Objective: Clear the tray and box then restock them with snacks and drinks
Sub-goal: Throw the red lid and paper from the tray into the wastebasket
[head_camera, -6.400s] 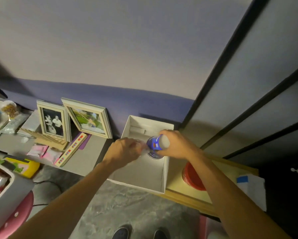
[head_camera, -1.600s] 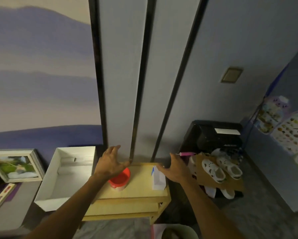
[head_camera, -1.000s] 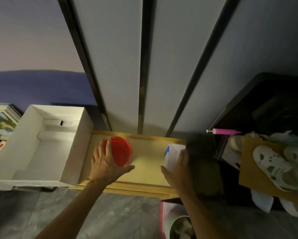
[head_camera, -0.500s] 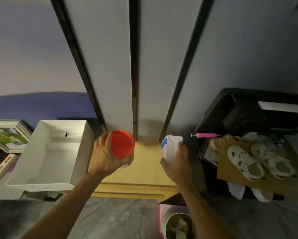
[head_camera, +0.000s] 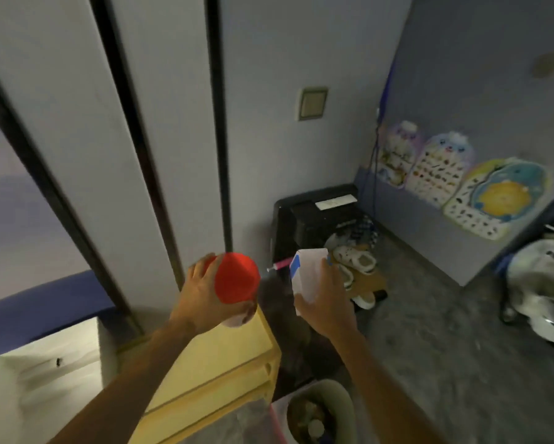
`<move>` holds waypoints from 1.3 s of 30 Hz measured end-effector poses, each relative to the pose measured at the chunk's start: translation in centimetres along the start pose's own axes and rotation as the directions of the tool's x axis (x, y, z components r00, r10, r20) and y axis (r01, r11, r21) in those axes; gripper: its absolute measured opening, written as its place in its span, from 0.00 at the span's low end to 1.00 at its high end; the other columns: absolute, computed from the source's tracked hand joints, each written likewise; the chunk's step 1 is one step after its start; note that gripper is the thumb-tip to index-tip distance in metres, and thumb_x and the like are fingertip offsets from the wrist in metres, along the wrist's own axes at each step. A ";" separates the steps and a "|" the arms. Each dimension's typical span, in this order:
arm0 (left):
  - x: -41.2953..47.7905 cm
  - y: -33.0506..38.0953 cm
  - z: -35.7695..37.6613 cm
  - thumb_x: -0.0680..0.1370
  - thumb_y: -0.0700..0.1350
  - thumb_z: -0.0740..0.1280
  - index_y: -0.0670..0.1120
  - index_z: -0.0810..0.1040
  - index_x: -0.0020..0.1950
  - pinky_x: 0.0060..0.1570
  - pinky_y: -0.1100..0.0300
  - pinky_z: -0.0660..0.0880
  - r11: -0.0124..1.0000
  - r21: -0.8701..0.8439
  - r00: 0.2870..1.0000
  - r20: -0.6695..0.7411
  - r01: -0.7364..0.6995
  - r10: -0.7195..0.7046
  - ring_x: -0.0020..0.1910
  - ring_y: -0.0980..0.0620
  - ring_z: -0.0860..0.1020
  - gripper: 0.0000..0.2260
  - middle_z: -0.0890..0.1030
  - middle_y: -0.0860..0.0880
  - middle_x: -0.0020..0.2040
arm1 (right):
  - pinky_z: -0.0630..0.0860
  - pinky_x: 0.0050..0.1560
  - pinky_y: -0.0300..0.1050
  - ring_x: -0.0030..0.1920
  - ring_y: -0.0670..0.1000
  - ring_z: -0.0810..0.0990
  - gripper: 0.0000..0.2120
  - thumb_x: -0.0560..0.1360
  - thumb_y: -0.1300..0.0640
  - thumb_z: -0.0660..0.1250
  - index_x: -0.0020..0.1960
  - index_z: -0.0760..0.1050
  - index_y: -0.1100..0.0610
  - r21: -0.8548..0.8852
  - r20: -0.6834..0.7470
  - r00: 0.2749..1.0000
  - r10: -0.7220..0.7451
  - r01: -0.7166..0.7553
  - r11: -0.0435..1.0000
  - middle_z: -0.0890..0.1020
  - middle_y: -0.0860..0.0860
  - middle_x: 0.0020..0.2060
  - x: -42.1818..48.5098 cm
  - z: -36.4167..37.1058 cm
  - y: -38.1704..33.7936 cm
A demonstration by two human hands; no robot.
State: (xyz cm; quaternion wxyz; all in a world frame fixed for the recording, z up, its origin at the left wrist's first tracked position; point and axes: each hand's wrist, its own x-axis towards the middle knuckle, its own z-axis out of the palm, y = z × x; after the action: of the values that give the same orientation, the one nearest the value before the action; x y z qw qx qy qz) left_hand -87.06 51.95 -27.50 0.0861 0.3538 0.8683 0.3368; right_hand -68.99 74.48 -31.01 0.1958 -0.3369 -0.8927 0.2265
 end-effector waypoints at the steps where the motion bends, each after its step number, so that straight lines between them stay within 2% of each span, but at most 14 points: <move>1: 0.0 1.6 0.8 0.57 0.75 0.79 0.59 0.57 0.81 0.70 0.40 0.73 0.999 -0.003 0.999 0.020 -0.040 0.040 0.76 0.46 0.64 0.59 0.60 0.55 0.78 | 0.77 0.66 0.52 0.76 0.58 0.69 0.52 0.75 0.37 0.73 0.85 0.46 0.52 0.005 -0.008 1.000 0.023 -0.023 1.000 0.60 0.54 0.80 -1.1 -1.1 0.9; 6: -0.9 8.2 6.7 0.56 0.76 0.78 0.59 0.58 0.80 0.68 0.44 0.74 0.983 -0.045 0.973 0.139 -0.180 0.185 0.74 0.50 0.64 0.58 0.62 0.56 0.77 | 0.83 0.56 0.58 0.69 0.60 0.74 0.50 0.72 0.38 0.75 0.82 0.48 0.49 0.032 -0.079 0.973 0.215 -0.213 0.977 0.61 0.52 0.74 -6.6 -5.1 6.7; 11: -2.7 12.4 13.2 0.57 0.76 0.78 0.58 0.55 0.82 0.70 0.41 0.72 0.968 -0.043 0.932 0.266 -0.246 0.248 0.77 0.47 0.61 0.60 0.59 0.54 0.80 | 0.82 0.58 0.56 0.70 0.59 0.73 0.52 0.71 0.40 0.78 0.82 0.47 0.48 0.033 -0.083 0.920 0.383 -0.382 0.924 0.63 0.53 0.75 -12.0 -7.7 12.4; 16: -4.8 12.3 20.5 0.56 0.80 0.75 0.60 0.55 0.81 0.69 0.41 0.74 0.967 -0.046 0.896 0.368 -0.251 0.250 0.78 0.47 0.60 0.60 0.58 0.55 0.79 | 0.78 0.58 0.51 0.70 0.57 0.74 0.52 0.73 0.38 0.75 0.83 0.46 0.50 -0.033 0.010 0.853 0.521 -0.520 0.853 0.61 0.54 0.78 -16.7 -5.6 17.9; 21: -6.4 8.1 28.4 0.57 0.79 0.75 0.60 0.57 0.81 0.70 0.42 0.71 0.977 0.026 0.888 0.423 -0.213 0.183 0.78 0.47 0.60 0.58 0.58 0.55 0.80 | 0.76 0.56 0.48 0.68 0.55 0.73 0.50 0.72 0.38 0.75 0.81 0.48 0.50 -0.021 0.111 0.810 0.576 -0.578 0.816 0.64 0.54 0.74 -20.4 1.4 22.5; 25: -7.4 2.3 35.4 0.56 0.79 0.75 0.61 0.57 0.80 0.70 0.41 0.72 0.987 0.032 0.872 0.474 -0.157 0.123 0.78 0.47 0.62 0.58 0.59 0.56 0.79 | 0.84 0.53 0.55 0.61 0.54 0.78 0.49 0.65 0.30 0.69 0.77 0.53 0.47 0.017 0.163 0.771 0.616 -0.626 0.779 0.68 0.53 0.70 -22.4 9.7 26.5; 27: -7.5 -1.0 39.4 0.55 0.82 0.72 0.61 0.58 0.80 0.69 0.42 0.73 0.987 0.039 0.867 0.483 -0.159 0.121 0.76 0.47 0.64 0.59 0.60 0.56 0.79 | 0.83 0.55 0.53 0.63 0.53 0.77 0.48 0.67 0.31 0.70 0.78 0.54 0.50 0.020 0.177 0.779 0.602 -0.614 0.789 0.69 0.52 0.69 -23.4 15.3 29.3; 29: -7.7 -4.3 43.3 0.54 0.84 0.69 0.61 0.57 0.80 0.67 0.43 0.74 0.984 0.048 0.864 0.487 -0.171 0.126 0.75 0.47 0.65 0.59 0.61 0.56 0.78 | 0.82 0.56 0.49 0.62 0.50 0.75 0.44 0.70 0.32 0.69 0.77 0.58 0.52 0.029 0.187 0.786 0.589 -0.604 0.796 0.71 0.50 0.67 -24.3 20.5 31.7; 30: -7.9 -5.9 45.2 0.55 0.84 0.69 0.61 0.58 0.80 0.67 0.44 0.74 0.984 0.046 0.865 0.485 -0.169 0.126 0.75 0.47 0.65 0.59 0.61 0.56 0.78 | 0.82 0.56 0.50 0.61 0.50 0.76 0.42 0.71 0.32 0.68 0.76 0.60 0.52 0.035 0.192 0.783 0.592 -0.608 0.793 0.71 0.50 0.66 -24.7 23.1 32.8; 32: -8.2 -9.2 48.8 0.57 0.81 0.73 0.60 0.58 0.80 0.66 0.47 0.74 0.987 0.037 0.873 0.473 -0.158 0.122 0.74 0.48 0.66 0.57 0.61 0.56 0.78 | 0.82 0.59 0.54 0.66 0.53 0.75 0.46 0.72 0.30 0.66 0.80 0.56 0.52 0.038 0.211 0.762 0.612 -0.632 0.774 0.69 0.52 0.72 -25.3 27.1 34.2; 35: -9.0 -13.6 53.7 0.59 0.77 0.76 0.59 0.58 0.80 0.66 0.48 0.74 0.984 0.060 0.882 0.454 -0.171 0.125 0.75 0.47 0.66 0.56 0.61 0.55 0.79 | 0.79 0.65 0.60 0.76 0.58 0.68 0.54 0.71 0.27 0.66 0.85 0.45 0.51 0.014 0.251 0.720 0.647 -0.671 0.742 0.57 0.53 0.81 -26.1 32.2 36.0; 39: -10.1 -17.6 57.9 0.59 0.77 0.74 0.57 0.57 0.81 0.65 0.44 0.76 0.977 0.125 0.887 0.451 -0.172 0.098 0.75 0.45 0.66 0.56 0.61 0.51 0.80 | 0.78 0.67 0.65 0.80 0.58 0.63 0.54 0.71 0.22 0.64 0.85 0.49 0.49 -0.031 0.182 0.742 0.645 -0.652 0.758 0.62 0.52 0.81 -26.9 36.4 38.1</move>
State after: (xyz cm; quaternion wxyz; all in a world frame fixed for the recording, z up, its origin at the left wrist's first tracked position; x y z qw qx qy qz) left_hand -66.95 66.32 -83.65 0.2285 0.4864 0.8236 0.1812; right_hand -49.03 71.53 -86.59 0.0285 -0.6006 -0.7298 0.3254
